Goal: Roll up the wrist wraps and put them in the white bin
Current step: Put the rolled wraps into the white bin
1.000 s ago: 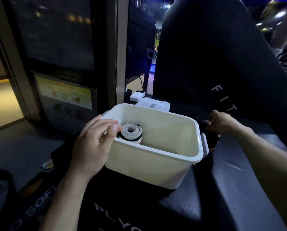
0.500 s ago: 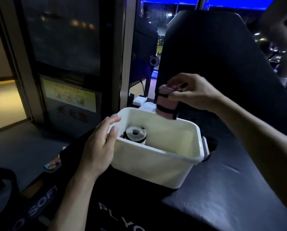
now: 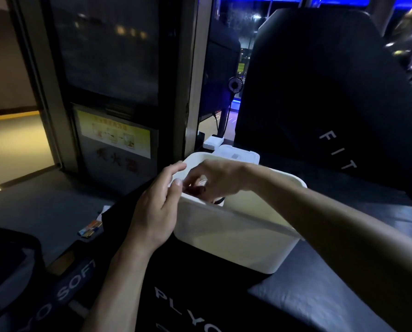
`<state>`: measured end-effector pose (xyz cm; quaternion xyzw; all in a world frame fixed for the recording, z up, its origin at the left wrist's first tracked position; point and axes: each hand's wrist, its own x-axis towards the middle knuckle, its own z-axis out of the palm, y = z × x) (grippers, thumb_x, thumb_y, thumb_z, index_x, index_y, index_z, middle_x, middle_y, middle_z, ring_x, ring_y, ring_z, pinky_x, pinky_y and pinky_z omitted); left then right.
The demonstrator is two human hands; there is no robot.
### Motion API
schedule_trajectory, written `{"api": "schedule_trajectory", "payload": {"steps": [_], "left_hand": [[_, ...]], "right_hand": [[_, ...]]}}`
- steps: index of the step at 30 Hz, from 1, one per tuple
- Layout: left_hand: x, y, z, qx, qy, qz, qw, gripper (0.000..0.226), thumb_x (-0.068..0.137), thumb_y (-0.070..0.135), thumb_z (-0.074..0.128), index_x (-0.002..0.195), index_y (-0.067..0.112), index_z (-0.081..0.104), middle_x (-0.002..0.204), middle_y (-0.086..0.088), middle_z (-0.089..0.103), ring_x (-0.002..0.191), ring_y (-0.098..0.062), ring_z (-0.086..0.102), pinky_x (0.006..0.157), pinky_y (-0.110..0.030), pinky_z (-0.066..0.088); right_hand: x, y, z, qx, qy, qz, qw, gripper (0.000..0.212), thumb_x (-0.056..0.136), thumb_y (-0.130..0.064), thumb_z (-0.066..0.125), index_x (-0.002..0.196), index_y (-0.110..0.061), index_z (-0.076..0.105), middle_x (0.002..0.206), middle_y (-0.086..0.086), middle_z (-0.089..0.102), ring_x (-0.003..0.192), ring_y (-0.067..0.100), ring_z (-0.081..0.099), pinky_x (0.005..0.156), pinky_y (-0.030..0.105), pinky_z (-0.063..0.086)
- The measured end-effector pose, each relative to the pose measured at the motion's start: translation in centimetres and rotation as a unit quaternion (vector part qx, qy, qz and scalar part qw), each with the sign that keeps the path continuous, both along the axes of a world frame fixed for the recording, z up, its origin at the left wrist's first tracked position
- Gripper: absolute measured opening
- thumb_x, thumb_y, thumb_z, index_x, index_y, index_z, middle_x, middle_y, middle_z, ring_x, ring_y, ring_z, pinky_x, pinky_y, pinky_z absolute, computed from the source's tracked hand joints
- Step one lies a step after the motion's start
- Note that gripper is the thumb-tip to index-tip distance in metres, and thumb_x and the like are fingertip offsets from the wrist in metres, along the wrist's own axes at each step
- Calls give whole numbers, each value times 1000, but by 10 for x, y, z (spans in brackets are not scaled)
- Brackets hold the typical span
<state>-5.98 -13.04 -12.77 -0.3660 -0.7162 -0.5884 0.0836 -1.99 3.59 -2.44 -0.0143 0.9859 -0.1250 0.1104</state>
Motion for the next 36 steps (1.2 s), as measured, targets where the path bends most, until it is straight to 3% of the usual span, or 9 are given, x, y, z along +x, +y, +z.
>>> {"api": "schedule_trajectory", "payload": {"steps": [5,9,12,16,19,21,25,30,36], "left_hand": [[0,0,-1,-2,2,-6,1000,41,103,37,38,139,34,58,143,24,57,133,8,48,107,-10,35],[0,1,-1,6,7,-12,1000,40,103,33,39,137,27,61,146,20,55,138,9,44,109,-7,31],[-1,3,-2,7,11,-10,1000,42,103,34,38,136,24,62,146,17,55,138,10,43,110,-9,32],[-2,9,-2,18,27,-2,999,40,104,29,37,132,20,64,144,12,57,137,7,45,110,-10,31],[0,12,-2,19,36,3,999,38,104,29,36,129,23,64,145,11,57,138,3,46,114,-16,33],[2,14,-3,22,33,3,999,37,103,30,35,127,27,64,144,11,57,139,0,46,116,-21,34],[3,17,-4,37,32,15,999,38,102,27,35,126,23,65,142,10,60,140,-5,48,118,-31,35],[4,18,-6,44,28,28,998,37,102,26,34,124,26,64,140,9,61,135,1,50,112,-16,34],[1,17,-10,45,28,29,998,35,104,27,34,123,29,64,140,9,61,135,-1,50,114,-26,36]], "right_hand": [[-8,-2,-23,132,10,112,985,41,91,2,57,126,-18,53,110,3,58,96,27,60,87,45,53],[-6,6,-20,116,-8,99,988,40,92,-1,51,121,-27,57,92,-18,51,89,16,54,84,35,47],[12,25,-4,36,-13,51,998,54,88,-11,68,134,-36,58,116,-16,63,100,9,61,87,28,48],[51,95,30,-51,153,-38,986,33,90,-16,75,122,-25,70,105,-3,74,91,18,71,83,34,57],[97,159,37,-25,299,-192,934,20,88,-13,76,103,-25,74,88,-4,73,80,18,67,75,31,51],[127,189,26,32,244,-276,929,26,81,-13,76,101,-28,72,92,-3,72,85,17,66,75,26,45],[161,216,-18,-13,14,-313,950,56,49,-29,68,105,-36,65,107,3,73,105,27,69,88,41,56],[169,212,-49,14,65,-314,947,57,64,-33,85,110,-38,51,97,-3,66,82,16,64,72,36,56],[162,195,-23,60,196,-330,921,45,60,-53,76,97,-43,52,98,-3,69,80,20,66,74,40,58]]}}
